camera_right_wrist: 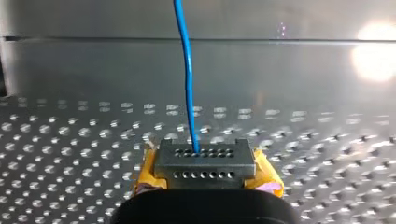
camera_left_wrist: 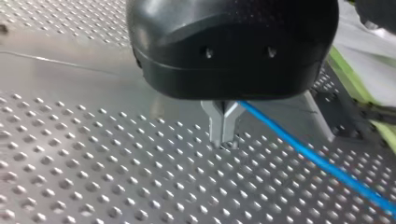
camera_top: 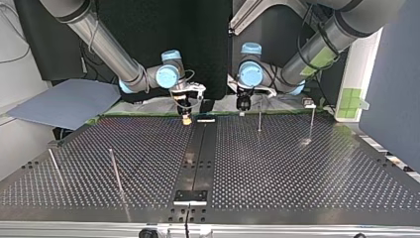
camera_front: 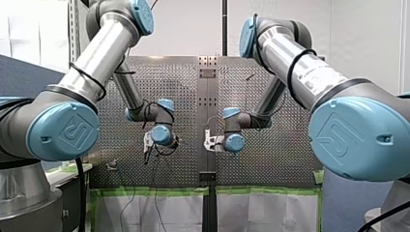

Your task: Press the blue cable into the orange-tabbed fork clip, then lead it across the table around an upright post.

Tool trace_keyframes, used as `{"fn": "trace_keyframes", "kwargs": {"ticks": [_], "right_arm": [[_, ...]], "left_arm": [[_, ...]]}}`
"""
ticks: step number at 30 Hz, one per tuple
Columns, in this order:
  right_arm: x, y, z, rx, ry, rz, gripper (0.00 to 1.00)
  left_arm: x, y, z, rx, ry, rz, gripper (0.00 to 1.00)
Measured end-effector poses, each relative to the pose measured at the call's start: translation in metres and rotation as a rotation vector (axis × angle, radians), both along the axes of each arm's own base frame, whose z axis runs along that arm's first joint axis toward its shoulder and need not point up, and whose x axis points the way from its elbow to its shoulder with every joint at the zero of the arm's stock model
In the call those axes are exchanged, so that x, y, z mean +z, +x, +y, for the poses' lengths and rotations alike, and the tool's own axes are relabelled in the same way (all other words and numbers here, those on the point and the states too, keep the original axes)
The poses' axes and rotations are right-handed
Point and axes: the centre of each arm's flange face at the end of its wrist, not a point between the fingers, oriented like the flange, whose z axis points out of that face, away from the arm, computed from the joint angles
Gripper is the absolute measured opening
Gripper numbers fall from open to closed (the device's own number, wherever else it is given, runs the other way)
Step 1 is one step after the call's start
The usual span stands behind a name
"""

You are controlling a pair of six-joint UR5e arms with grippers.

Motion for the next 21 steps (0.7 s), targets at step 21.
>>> {"fn": "trace_keyframes", "kwargs": {"ticks": [21], "right_arm": [[0.116, 0.004, 0.009, 0.013, -0.052, -0.050, 0.00]], "left_arm": [[0.109, 0.000, -0.018, 0.009, -0.088, -0.133, 0.00]]}}
